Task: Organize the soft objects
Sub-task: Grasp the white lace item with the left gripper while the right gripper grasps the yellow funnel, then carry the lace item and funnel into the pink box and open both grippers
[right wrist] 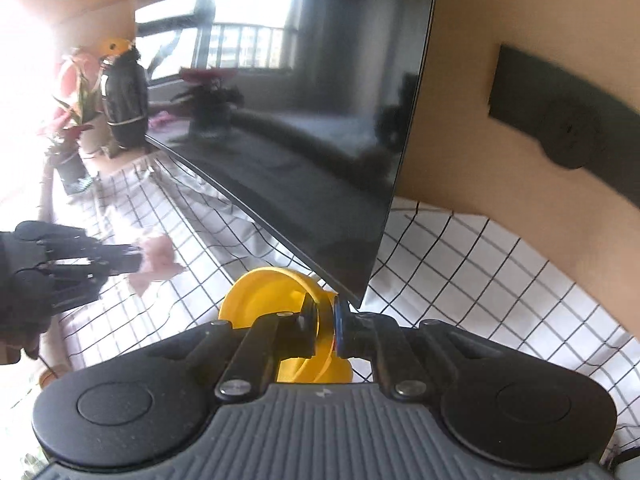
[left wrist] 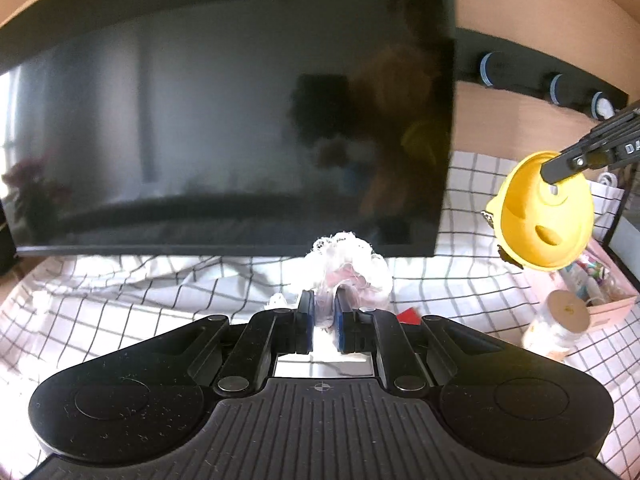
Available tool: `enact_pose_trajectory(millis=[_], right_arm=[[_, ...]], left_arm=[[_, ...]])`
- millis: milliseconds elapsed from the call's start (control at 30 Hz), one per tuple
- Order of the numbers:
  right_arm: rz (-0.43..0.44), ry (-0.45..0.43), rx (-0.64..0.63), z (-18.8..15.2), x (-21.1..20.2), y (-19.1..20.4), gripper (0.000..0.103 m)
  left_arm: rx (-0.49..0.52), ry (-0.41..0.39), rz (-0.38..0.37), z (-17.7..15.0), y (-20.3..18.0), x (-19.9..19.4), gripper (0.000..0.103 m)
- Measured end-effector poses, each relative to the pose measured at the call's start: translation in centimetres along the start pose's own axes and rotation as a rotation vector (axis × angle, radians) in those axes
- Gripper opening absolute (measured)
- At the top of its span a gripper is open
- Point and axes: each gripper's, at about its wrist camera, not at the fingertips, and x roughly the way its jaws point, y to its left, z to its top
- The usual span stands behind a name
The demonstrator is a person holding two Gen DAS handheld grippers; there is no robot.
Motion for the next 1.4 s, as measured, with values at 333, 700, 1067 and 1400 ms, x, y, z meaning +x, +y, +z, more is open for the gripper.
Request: enact_pose_trajectory(millis=[333, 700, 1067, 1400], right_arm=[[-0.070, -0.099, 0.029, -3.9, -8.0, -3.5, 0.008], [-0.195, -0.149, 0.151, -11.0, -13.5, -11.2, 0.008], [-0.289, -0.265, 0.325, -16.4, -16.0, -17.3, 0.008], [-0.308, -0.313, 0.465, -19.1, -14.7, -21.2, 0.009]], left_arm=[[0.064, -0.017, -0.108, 2.5, -8.4, 0.4, 0.012], [0.157, 0.028, -0.306, 4.1, -22.4, 3.7, 0.012], [0.146, 0.155, -0.470, 3.5, -31.8, 8.2, 0.012], [-0.116, 0.242, -0.565, 2.2, -36.4, 17.2, 0.017]])
